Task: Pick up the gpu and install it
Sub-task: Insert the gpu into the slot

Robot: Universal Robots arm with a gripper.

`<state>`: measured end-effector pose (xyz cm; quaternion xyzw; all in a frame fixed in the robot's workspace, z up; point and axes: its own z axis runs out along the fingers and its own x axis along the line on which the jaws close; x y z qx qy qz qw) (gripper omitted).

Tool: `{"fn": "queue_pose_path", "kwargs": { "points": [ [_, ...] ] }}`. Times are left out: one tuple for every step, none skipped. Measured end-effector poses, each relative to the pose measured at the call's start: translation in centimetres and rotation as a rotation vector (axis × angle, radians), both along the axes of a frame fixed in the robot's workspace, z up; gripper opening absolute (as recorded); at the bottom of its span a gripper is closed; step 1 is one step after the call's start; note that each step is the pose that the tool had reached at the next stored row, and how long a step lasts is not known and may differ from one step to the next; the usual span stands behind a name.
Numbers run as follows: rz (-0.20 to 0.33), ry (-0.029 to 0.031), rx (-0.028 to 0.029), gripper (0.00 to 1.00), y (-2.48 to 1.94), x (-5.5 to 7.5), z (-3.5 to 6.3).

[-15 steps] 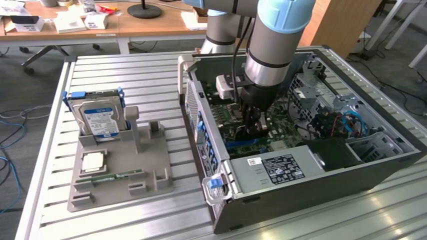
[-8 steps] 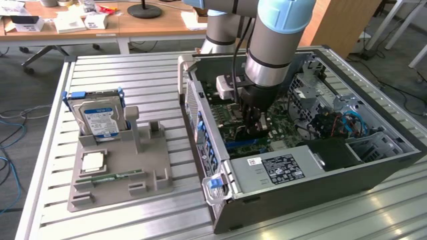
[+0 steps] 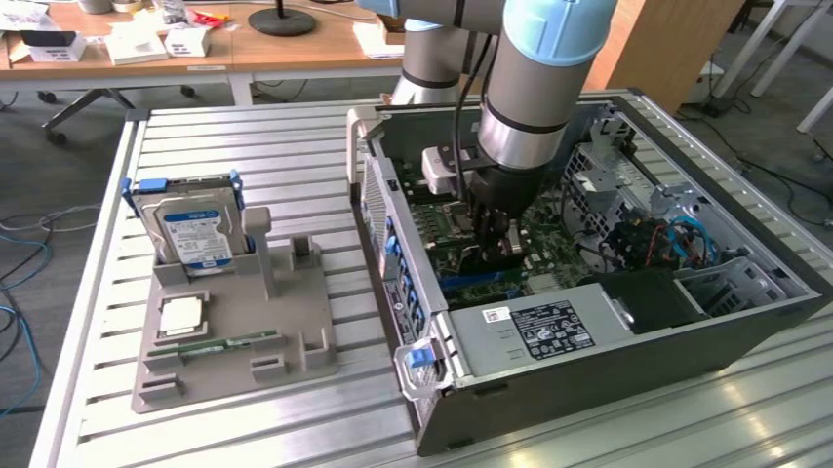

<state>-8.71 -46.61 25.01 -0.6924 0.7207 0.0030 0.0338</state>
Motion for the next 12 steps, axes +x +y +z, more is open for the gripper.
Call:
{"fn": "queue_pose_path", "kwargs": {
  "points": [
    [0.0, 0.0, 0.0, 0.26, 0.0, 0.01, 0.0],
    [0.001, 0.0, 0.0, 0.26, 0.0, 0.02, 0.0],
    [0.001, 0.0, 0.0, 0.26, 0.0, 0.03, 0.0],
    [0.001, 0.0, 0.0, 0.26, 0.0, 0.07, 0.0],
    [0.002, 0.0, 0.0, 0.26, 0.0, 0.09, 0.0],
    [0.002, 0.0, 0.0, 0.26, 0.0, 0.09, 0.0],
    [0.002, 0.0, 0.0, 0.26, -0.01, 0.08, 0.0],
    [0.001, 0.0, 0.0, 0.26, -0.03, 0.08, 0.0],
    [0.002, 0.0, 0.0, 0.26, -0.07, 0.08, 0.0],
    [0.002, 0.0, 0.0001, 0.26, -0.12, 0.09, 0.0],
    [0.002, 0.0, 0.0, 0.26, -0.17, 0.08, 0.0],
    [0.002, 0.0, 0.0, 0.26, -0.2, 0.08, 0.0]
  ]
}}
